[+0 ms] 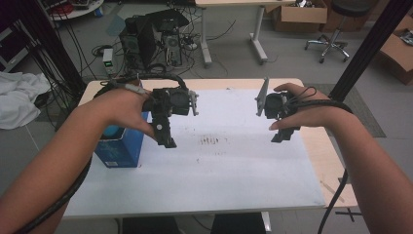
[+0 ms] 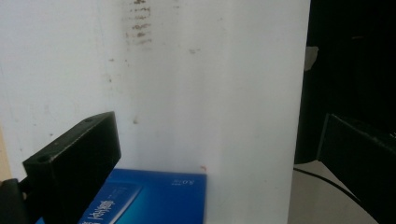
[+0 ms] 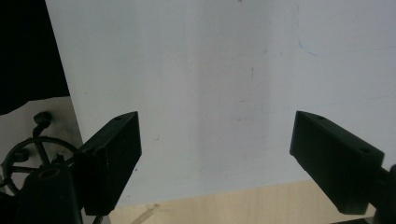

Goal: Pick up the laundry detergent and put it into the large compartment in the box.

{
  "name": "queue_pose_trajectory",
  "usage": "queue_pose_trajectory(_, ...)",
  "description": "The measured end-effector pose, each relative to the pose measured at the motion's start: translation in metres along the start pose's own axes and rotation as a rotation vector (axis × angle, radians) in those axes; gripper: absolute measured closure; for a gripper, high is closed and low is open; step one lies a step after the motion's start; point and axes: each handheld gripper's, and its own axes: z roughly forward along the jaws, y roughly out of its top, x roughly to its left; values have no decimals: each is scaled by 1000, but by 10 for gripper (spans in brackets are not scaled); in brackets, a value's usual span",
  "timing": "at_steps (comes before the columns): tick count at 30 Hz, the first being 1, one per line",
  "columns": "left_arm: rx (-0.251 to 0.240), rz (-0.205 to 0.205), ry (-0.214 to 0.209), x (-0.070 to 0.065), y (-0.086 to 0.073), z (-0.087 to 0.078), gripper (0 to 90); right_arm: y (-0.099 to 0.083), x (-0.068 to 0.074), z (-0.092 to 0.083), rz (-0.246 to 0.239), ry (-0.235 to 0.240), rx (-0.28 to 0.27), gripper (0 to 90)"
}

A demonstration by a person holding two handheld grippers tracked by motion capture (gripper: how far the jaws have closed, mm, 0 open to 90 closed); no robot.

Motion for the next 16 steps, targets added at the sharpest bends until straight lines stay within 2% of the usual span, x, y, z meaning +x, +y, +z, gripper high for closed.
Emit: queue_pose_trajectory(16, 6, -4, -4, 1, -3, 1, 1, 3, 0, 0, -5, -1, 5, 166)
